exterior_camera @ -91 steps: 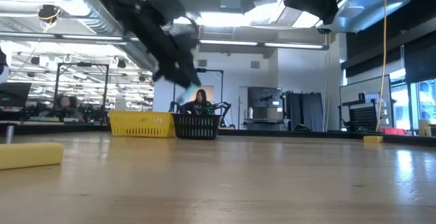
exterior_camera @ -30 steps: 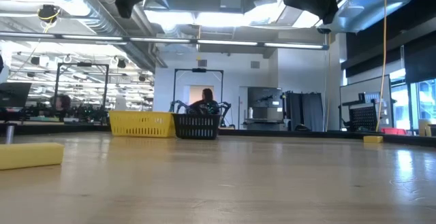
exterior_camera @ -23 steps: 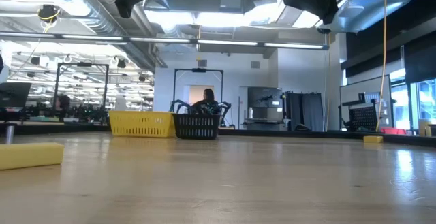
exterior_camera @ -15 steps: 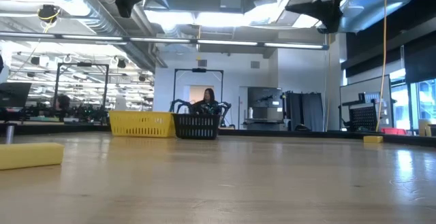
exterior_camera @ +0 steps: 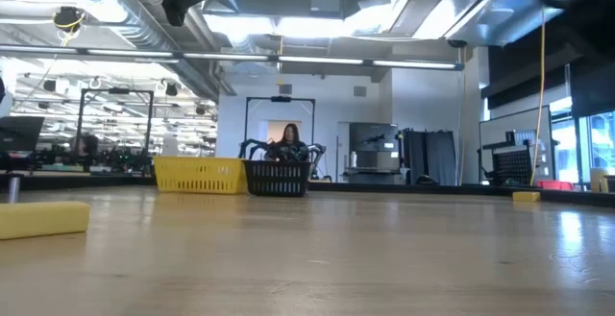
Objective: Sort & place blocks by color
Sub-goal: Put the red block into the yellow basket
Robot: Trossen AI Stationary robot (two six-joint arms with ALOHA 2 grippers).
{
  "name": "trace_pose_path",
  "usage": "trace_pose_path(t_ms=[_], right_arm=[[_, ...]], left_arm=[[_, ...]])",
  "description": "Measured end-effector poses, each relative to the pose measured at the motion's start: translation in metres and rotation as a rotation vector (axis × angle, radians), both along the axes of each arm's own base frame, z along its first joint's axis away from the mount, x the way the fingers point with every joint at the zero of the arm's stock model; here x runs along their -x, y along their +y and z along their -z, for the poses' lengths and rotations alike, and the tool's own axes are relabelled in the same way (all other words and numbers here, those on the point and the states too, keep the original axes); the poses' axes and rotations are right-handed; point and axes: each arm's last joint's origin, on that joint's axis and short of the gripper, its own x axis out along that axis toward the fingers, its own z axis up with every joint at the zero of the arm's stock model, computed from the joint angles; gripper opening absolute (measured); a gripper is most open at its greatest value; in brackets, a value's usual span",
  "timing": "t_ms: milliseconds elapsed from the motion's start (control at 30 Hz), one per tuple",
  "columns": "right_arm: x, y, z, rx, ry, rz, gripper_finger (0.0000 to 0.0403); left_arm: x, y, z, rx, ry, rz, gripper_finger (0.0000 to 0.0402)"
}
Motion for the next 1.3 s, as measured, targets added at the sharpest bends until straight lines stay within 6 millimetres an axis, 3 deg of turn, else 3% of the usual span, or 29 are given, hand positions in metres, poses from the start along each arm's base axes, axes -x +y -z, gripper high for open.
trace_pose_path(t_ms=[200,400,633,800,1300], right_arm=[[0.024,0.032,0.027,0.032,0.325,0.149,0.0364],[0.008,0.038,0.044,0.164,0.464,0.206,0.0364],[0.005,0.041,0.046,0.302,0.643,0.193,0.0364],[-0.003,0.043,0.044,0.322,0.559,0.239,0.0364],[-0.01,0.047,0.058,0.326,0.588,0.244,0.0364]], left_arm=[[0.0,0.0,0.0,0.0,0.0,0.0,0.0273],[0.0,0.0,0.0,-0.001,-0.001,-0.001,0.0273],[0.0,0.0,-0.003,0.004,-0.024,-0.001,0.0273],[0.0,0.0,-0.004,0.005,-0.03,-0.001,0.0273],[0.0,0.0,-0.004,0.005,-0.031,0.0,0.0273]])
